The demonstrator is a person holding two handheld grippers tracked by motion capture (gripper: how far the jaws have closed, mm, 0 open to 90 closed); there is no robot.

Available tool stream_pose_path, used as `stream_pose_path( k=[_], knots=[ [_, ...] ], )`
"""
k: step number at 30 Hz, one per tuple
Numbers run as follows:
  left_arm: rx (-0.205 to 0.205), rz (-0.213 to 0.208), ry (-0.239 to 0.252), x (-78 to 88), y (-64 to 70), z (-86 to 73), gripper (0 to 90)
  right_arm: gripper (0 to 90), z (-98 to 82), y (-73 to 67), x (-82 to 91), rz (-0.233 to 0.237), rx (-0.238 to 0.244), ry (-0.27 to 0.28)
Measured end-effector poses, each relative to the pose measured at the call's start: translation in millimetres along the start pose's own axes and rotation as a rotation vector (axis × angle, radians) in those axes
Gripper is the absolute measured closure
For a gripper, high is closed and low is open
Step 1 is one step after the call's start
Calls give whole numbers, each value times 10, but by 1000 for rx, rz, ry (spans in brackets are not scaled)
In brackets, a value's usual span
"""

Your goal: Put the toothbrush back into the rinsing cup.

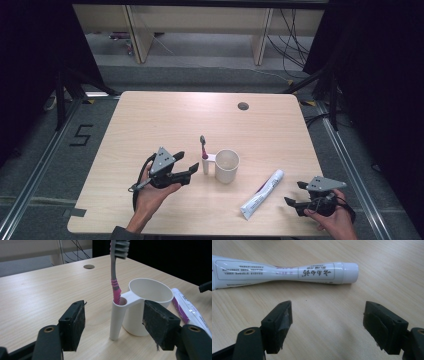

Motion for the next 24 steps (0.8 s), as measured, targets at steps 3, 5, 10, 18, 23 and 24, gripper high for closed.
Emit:
stream_pose_path(
  k=[3, 5, 10, 18, 23, 24],
  knots=[
    [2, -2, -8, 18, 0, -29, 332, 244, 1, 1, 0, 0, 1, 0],
    [-5, -4, -20, 34, 1, -61, 331, 244, -1, 1, -1, 1, 2, 1],
    [-5, -19, -64, 88, 38, -169, 309, 244, -8, 4, 1, 3, -5, -3],
    [-21, -38, -108, 166, 107, -316, 268, 245, -21, -17, -3, 9, -17, -10],
    [-20, -38, -114, 221, 106, -388, 256, 245, -26, -11, -6, 8, -10, -9],
    [-17, -30, -124, 246, 87, -423, 248, 246, -36, -9, -10, 8, -9, -14]
  ],
)
Point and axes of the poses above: each handheld gripper's, and its own axes: x roughly backward along the jaws, z roughly out of its top, y roughly to its right, the point moved 9 cm from there along -x, roughly forward along the jaws, and after that the axes turned 3 degrees about -x, right-handed, at the moved point
